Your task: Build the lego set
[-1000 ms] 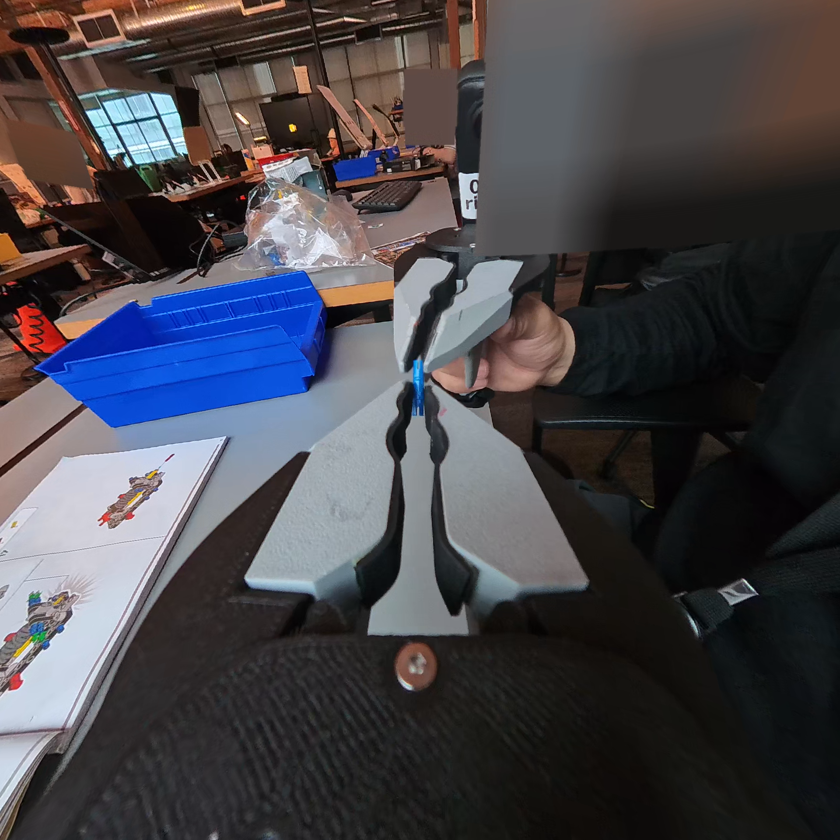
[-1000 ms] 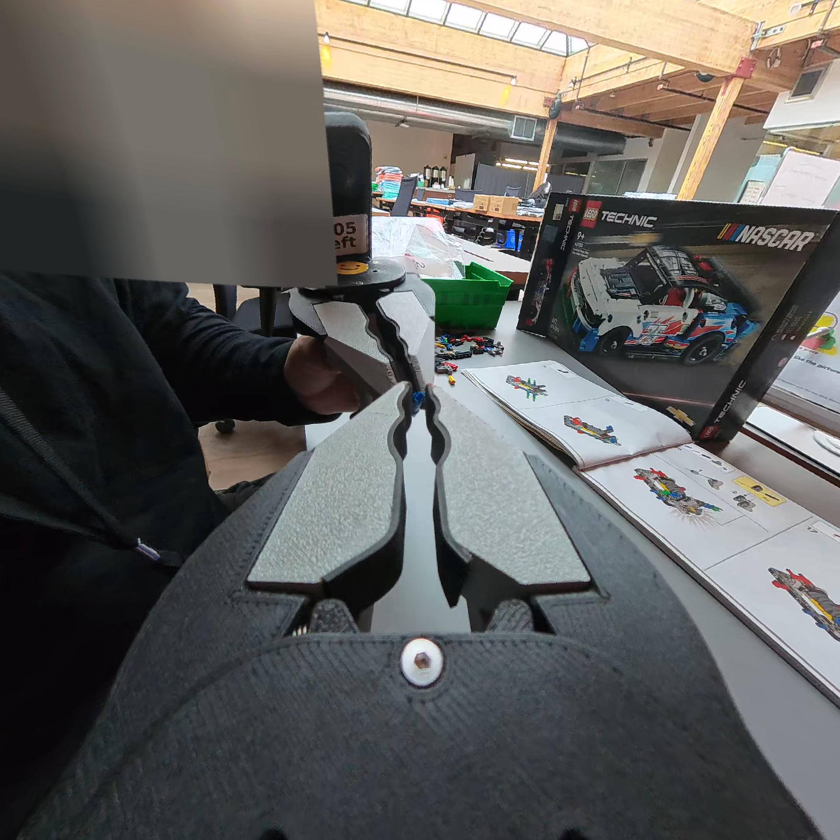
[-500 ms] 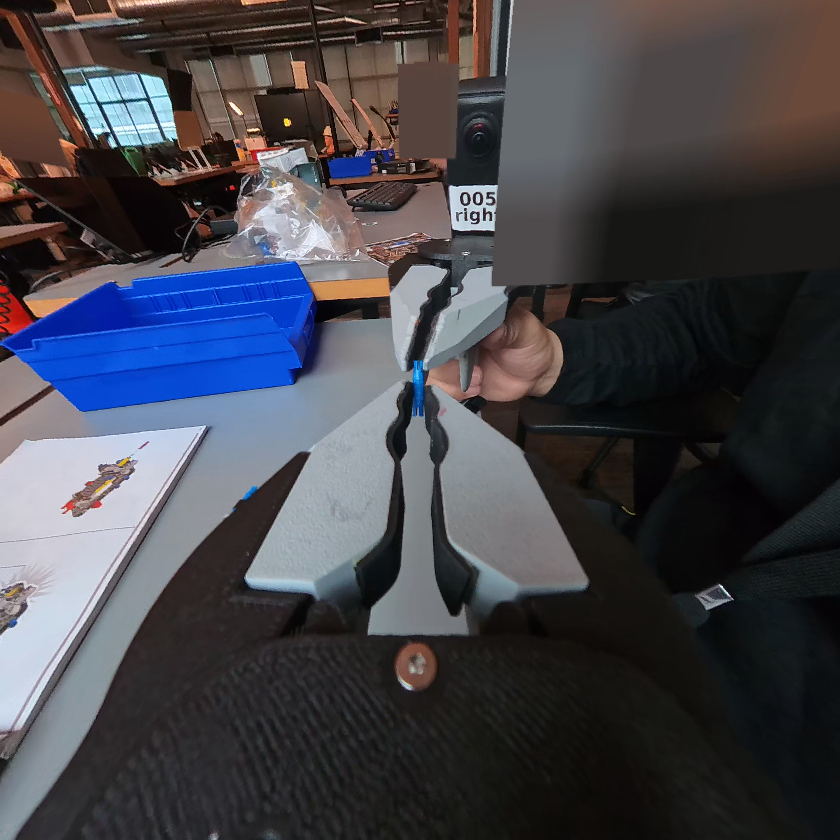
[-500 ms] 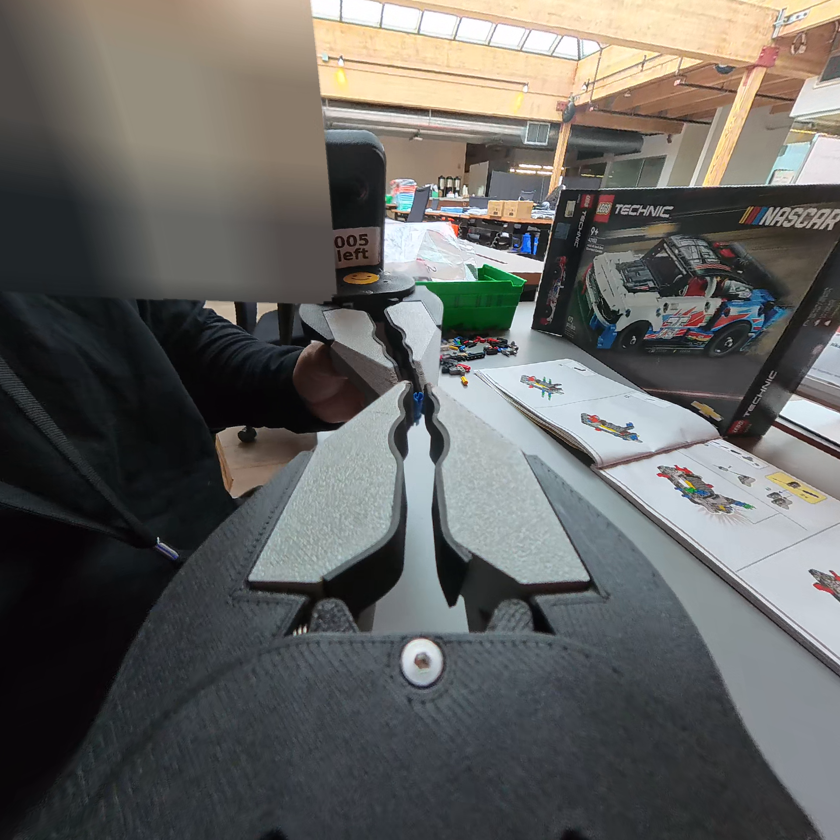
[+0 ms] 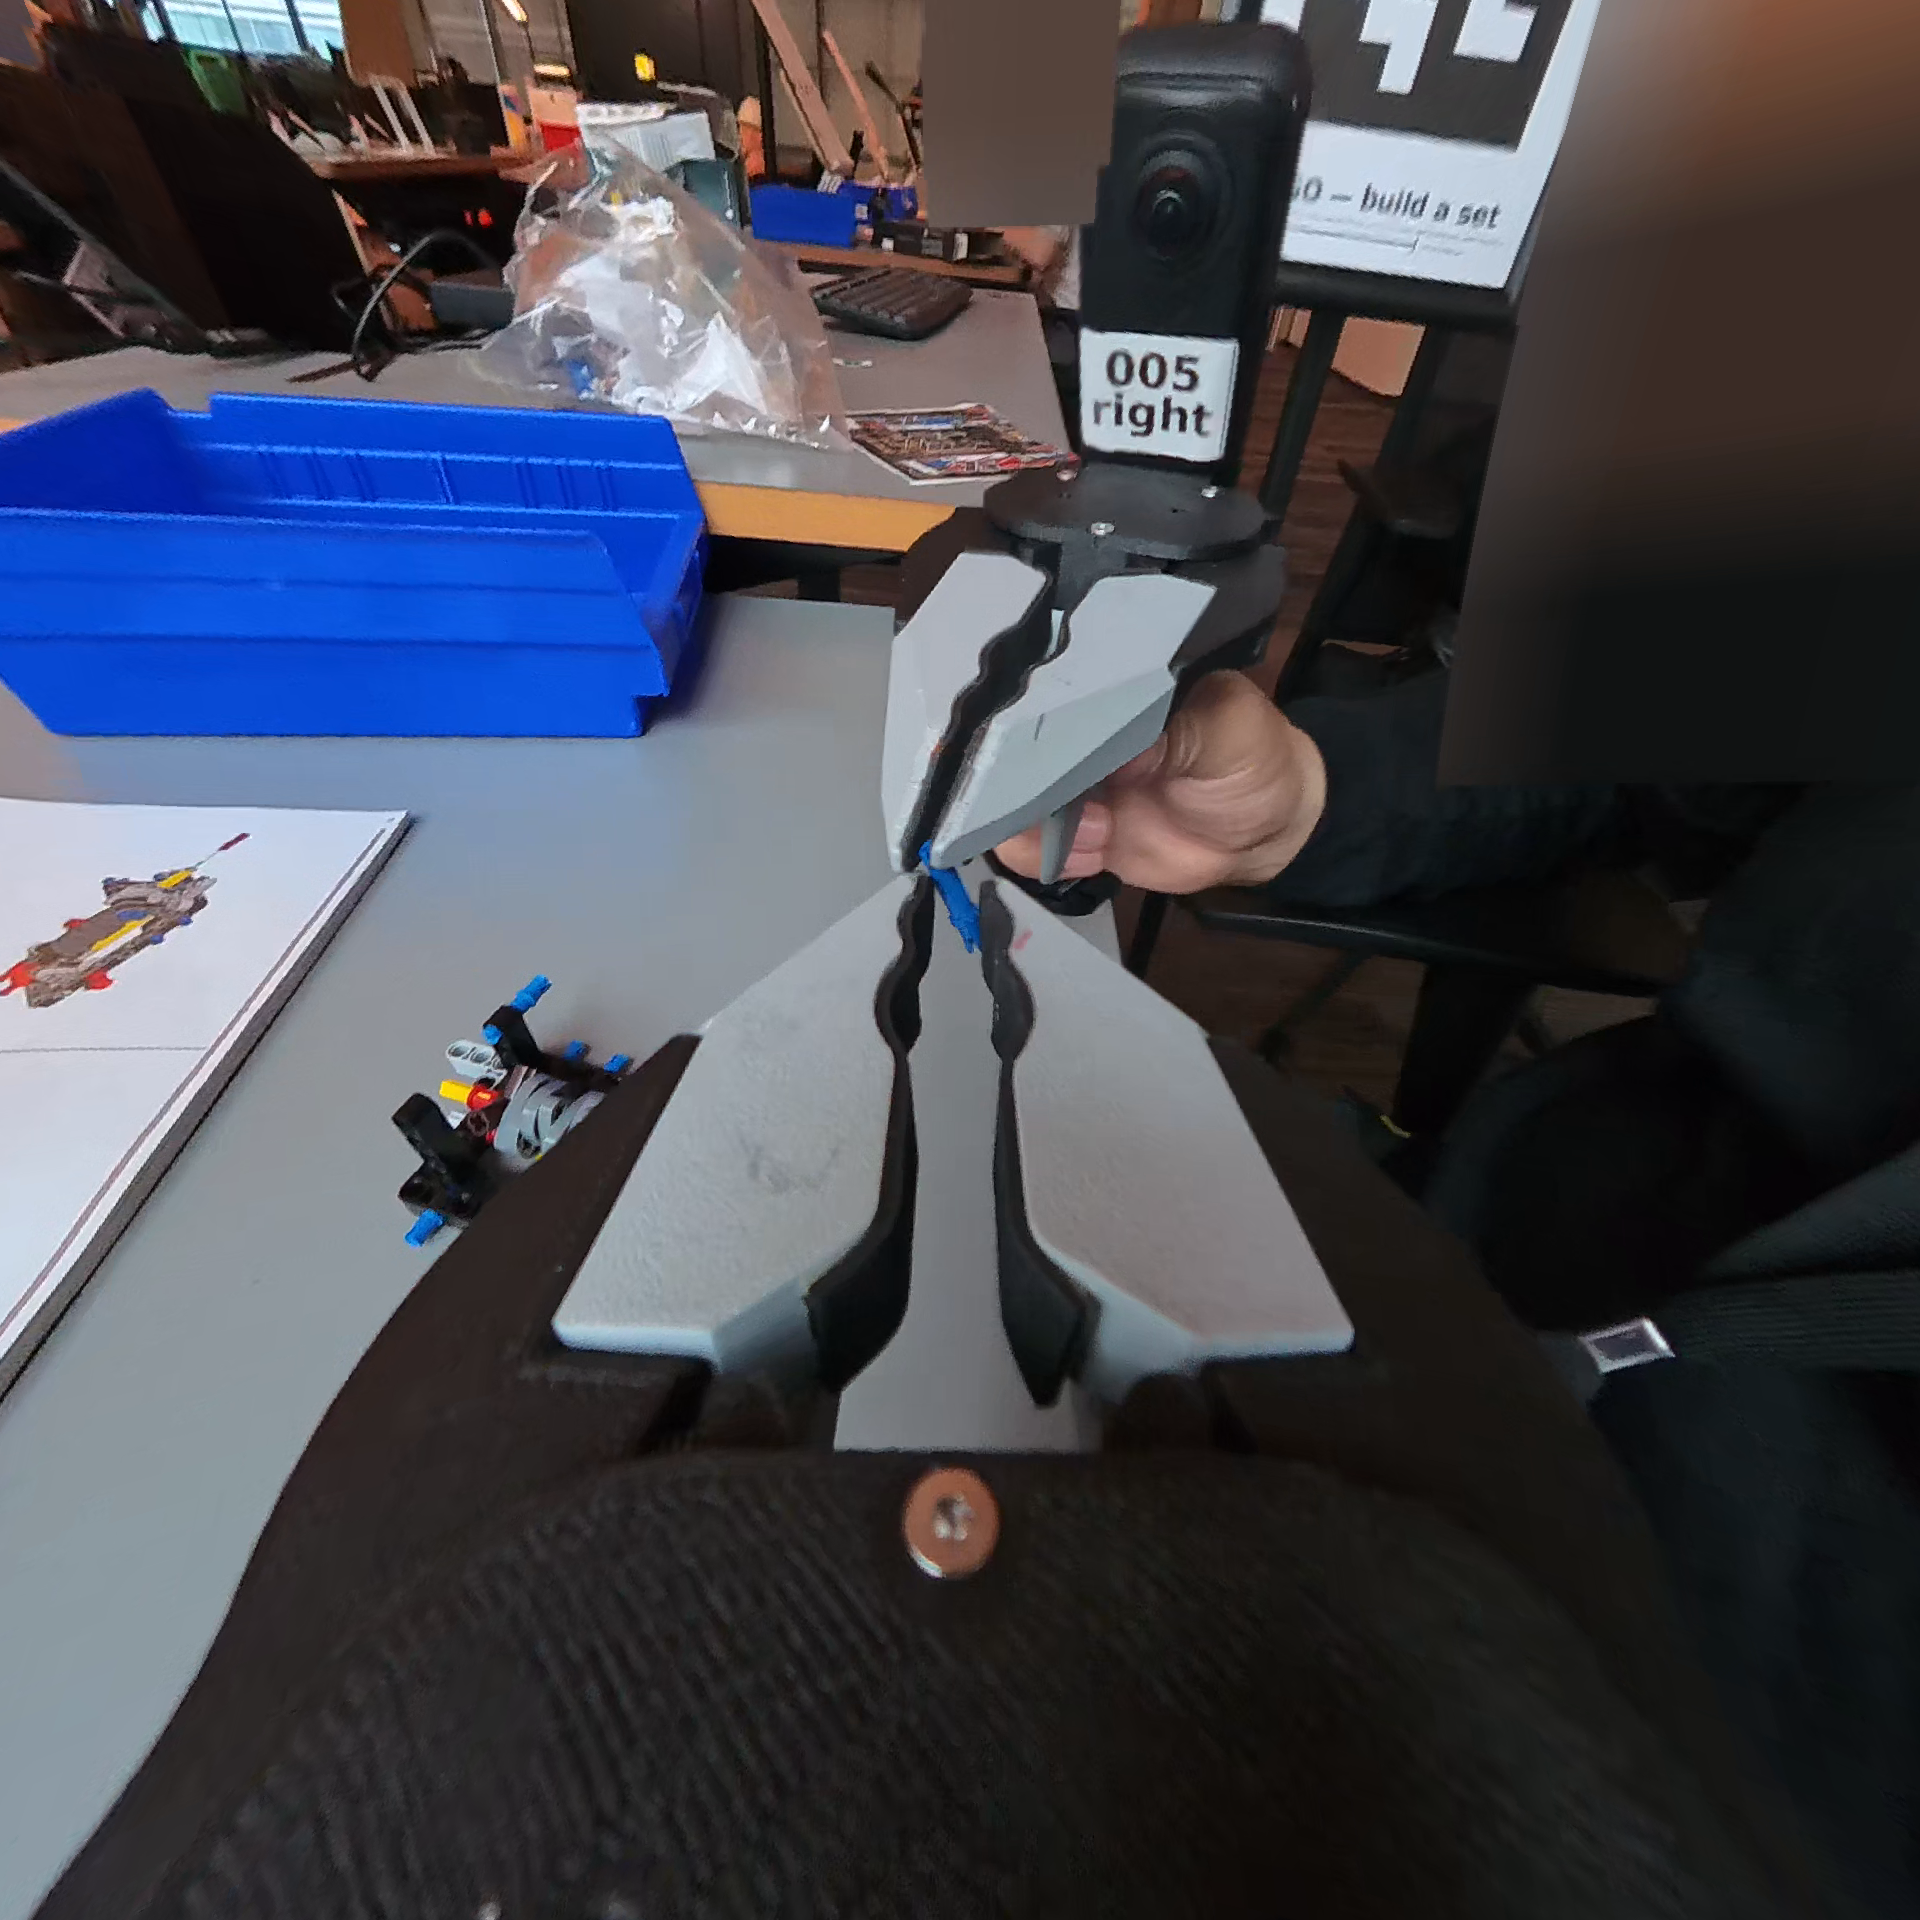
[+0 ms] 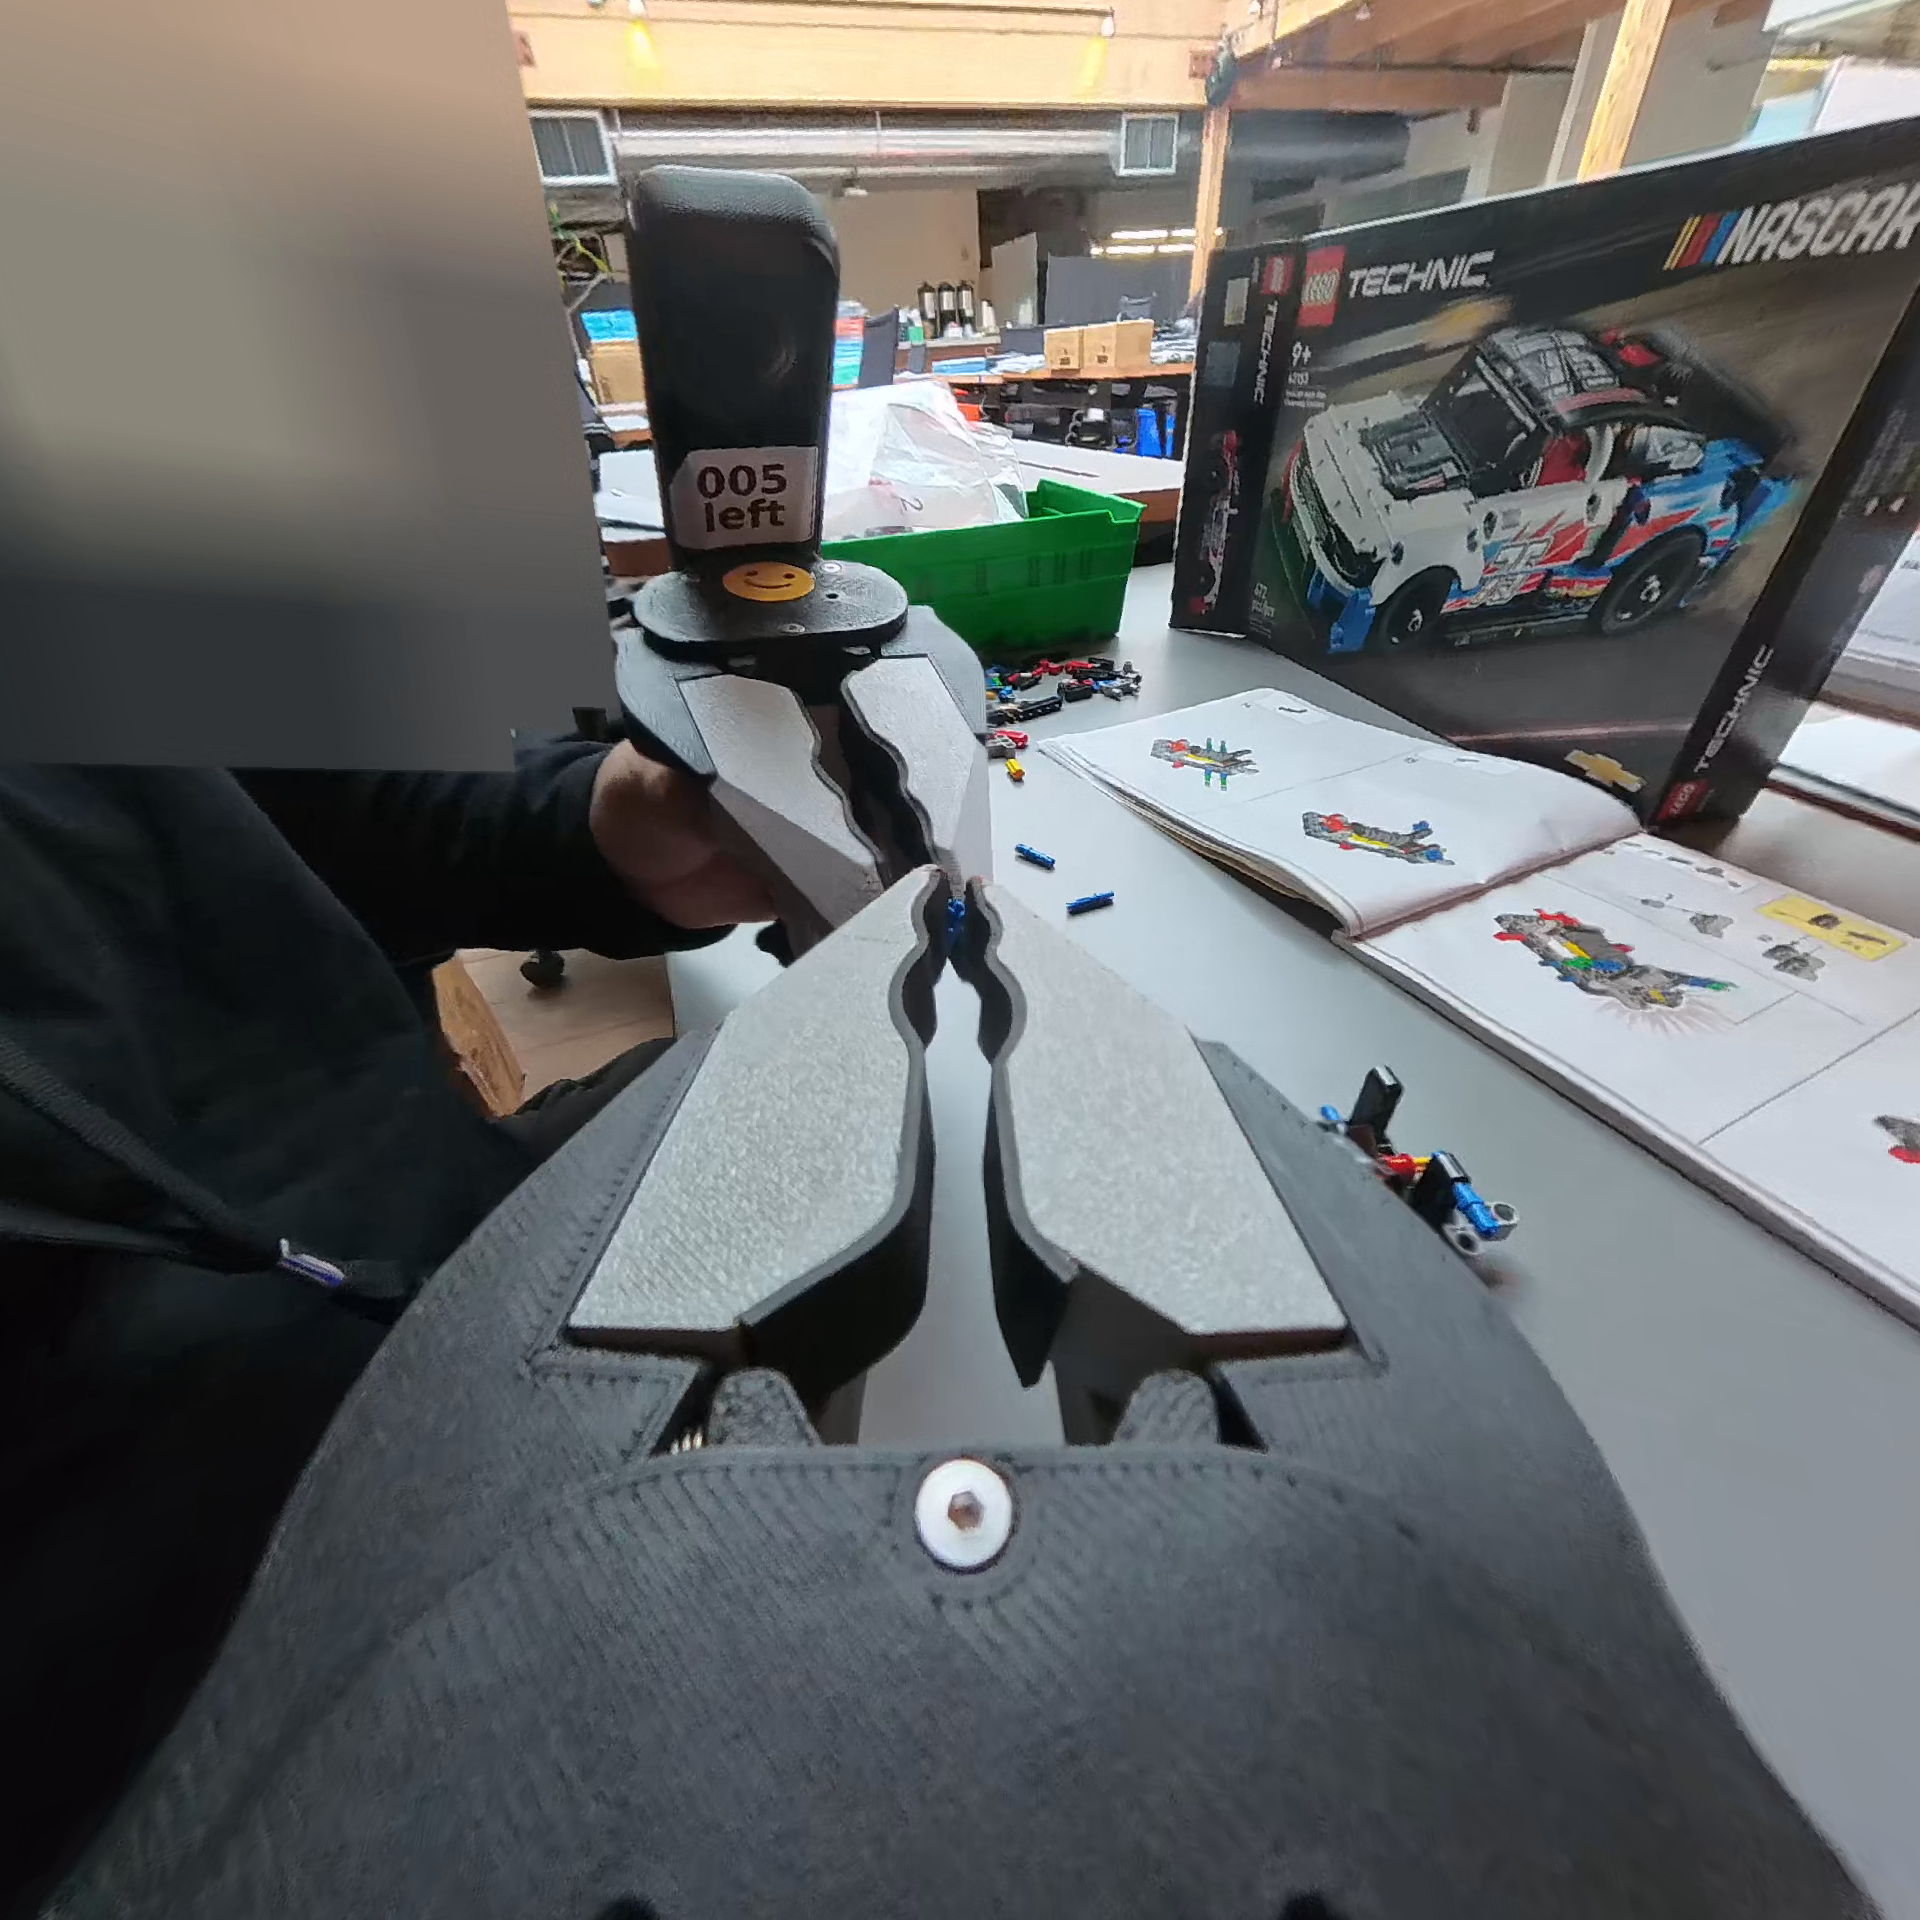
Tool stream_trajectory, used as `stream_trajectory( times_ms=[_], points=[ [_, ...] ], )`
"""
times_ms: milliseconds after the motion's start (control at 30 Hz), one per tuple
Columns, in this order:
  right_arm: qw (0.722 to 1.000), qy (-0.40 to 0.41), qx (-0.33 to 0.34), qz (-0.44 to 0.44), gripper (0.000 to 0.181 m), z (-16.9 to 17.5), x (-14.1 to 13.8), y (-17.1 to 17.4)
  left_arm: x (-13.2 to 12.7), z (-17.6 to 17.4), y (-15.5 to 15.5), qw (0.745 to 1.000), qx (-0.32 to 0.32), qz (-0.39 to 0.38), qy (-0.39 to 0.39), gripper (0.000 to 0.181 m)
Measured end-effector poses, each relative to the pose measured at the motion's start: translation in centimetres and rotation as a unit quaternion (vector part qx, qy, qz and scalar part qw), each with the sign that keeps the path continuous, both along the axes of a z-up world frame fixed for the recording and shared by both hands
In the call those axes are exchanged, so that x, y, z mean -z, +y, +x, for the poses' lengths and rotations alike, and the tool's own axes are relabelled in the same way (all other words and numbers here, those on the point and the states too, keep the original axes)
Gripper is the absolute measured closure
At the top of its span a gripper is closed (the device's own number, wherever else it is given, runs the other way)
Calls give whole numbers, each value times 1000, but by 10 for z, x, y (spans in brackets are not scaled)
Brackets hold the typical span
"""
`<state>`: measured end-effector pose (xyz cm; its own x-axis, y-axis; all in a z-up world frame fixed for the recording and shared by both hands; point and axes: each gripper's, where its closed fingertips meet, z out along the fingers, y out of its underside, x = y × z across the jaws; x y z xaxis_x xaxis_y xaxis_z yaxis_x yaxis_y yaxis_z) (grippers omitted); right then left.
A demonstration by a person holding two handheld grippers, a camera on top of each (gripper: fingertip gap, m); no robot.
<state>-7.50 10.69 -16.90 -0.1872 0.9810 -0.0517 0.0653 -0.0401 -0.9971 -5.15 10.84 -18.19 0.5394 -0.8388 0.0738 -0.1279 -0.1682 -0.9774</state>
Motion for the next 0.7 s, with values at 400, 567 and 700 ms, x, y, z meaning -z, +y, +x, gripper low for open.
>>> stream_trajectory(
  times_ms=[400, 567, 700],
  points=[
    [987, 12, -84, -136, 169, 10, -4, 1, -20, -1, -11, 992, 61, 55, -97, 178],
    [962, 26, -166, -214, 166, 9, -9, -20, -39, -2, -24, 976, 102, 123, -151, 178],
    [937, 62, -213, -271, 174, 13, -21, -27, -48, 1, -35, 965, 123, 166, -161, 179]
  ],
)
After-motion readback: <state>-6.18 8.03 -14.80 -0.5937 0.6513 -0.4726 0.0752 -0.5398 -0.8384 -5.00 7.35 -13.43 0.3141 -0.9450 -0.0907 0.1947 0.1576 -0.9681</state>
